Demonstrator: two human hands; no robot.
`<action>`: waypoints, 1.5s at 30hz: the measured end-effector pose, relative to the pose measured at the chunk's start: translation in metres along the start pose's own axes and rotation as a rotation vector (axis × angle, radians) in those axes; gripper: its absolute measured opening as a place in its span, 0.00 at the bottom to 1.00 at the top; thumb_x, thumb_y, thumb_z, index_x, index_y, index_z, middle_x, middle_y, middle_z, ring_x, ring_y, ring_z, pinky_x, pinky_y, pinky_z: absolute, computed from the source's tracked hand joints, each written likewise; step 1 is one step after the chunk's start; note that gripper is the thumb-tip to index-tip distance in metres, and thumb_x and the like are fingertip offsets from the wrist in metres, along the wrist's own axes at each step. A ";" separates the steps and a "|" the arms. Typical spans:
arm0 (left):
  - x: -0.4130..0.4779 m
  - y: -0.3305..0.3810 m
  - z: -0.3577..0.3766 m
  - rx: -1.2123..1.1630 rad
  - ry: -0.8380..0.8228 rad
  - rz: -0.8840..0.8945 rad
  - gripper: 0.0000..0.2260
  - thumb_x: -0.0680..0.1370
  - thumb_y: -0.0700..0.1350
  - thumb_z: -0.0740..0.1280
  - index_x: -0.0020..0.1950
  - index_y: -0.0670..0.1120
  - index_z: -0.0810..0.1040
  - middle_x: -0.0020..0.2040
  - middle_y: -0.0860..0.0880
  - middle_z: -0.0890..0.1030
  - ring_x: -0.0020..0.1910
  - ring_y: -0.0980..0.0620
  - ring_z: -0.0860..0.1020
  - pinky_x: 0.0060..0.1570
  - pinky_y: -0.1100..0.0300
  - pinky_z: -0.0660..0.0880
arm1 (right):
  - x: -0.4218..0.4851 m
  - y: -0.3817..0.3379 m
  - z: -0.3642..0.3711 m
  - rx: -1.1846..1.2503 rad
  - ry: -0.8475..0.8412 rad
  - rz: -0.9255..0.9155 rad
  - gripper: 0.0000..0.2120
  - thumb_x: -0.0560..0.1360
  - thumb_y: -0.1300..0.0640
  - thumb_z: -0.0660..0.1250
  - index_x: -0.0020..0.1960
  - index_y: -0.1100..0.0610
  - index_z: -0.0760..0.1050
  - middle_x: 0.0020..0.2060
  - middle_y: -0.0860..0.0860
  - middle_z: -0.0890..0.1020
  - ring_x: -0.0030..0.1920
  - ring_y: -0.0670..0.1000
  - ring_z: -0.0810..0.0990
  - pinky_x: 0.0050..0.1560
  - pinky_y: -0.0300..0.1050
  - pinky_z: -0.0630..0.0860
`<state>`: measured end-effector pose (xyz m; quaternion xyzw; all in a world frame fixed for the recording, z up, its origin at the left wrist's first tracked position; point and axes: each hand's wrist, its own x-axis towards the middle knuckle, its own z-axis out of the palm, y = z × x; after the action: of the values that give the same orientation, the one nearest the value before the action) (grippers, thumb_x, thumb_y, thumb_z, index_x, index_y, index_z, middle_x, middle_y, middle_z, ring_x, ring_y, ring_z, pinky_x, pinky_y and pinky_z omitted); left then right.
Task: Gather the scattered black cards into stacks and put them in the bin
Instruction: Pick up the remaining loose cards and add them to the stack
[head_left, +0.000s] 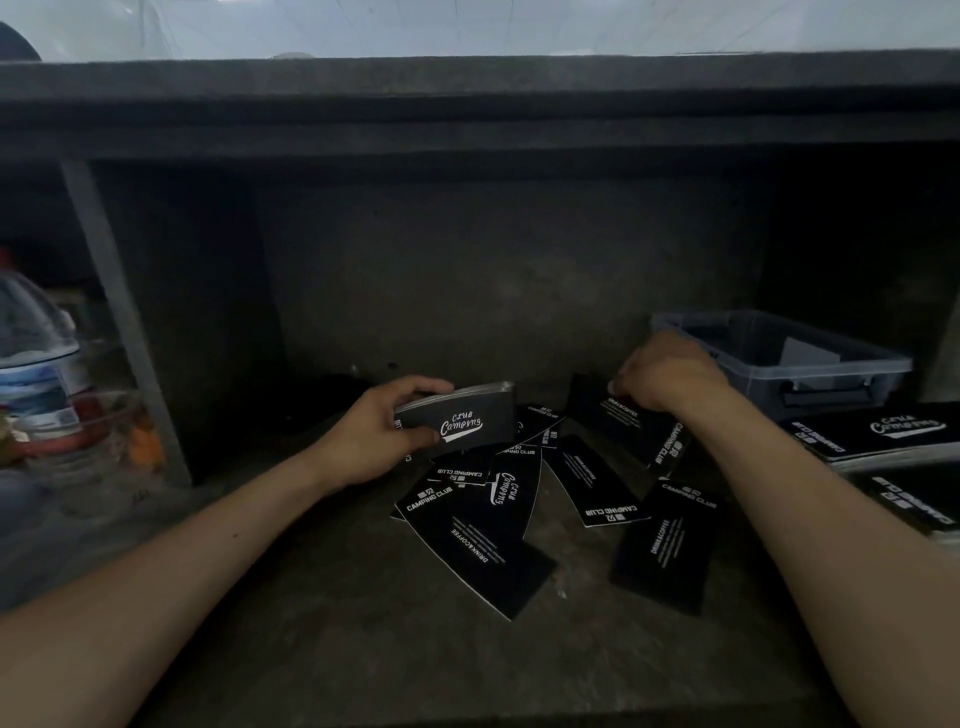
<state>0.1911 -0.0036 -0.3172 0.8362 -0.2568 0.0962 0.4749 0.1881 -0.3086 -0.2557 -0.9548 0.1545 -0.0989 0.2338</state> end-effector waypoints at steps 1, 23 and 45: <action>0.000 0.000 0.000 0.000 0.003 -0.001 0.23 0.74 0.29 0.72 0.62 0.52 0.77 0.56 0.55 0.83 0.50 0.66 0.81 0.52 0.71 0.76 | -0.002 -0.001 -0.003 0.041 -0.019 -0.005 0.14 0.70 0.53 0.75 0.54 0.57 0.81 0.52 0.53 0.83 0.51 0.54 0.81 0.51 0.42 0.77; -0.001 0.003 0.002 0.022 -0.052 0.057 0.25 0.74 0.32 0.73 0.68 0.48 0.74 0.58 0.50 0.83 0.56 0.58 0.82 0.56 0.69 0.76 | -0.020 -0.013 0.051 0.333 -0.157 -0.322 0.38 0.64 0.50 0.80 0.71 0.54 0.71 0.62 0.52 0.79 0.62 0.50 0.77 0.65 0.42 0.71; -0.003 0.011 0.012 0.468 0.168 -0.183 0.25 0.69 0.54 0.76 0.62 0.52 0.73 0.53 0.52 0.80 0.51 0.52 0.81 0.53 0.58 0.78 | -0.048 -0.042 0.073 0.139 -0.098 -0.637 0.30 0.76 0.54 0.69 0.75 0.51 0.63 0.69 0.55 0.71 0.68 0.52 0.70 0.67 0.40 0.65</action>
<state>0.1814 -0.0170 -0.3165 0.9321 -0.1106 0.1788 0.2949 0.1723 -0.2268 -0.3049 -0.9405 -0.1703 -0.1314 0.2629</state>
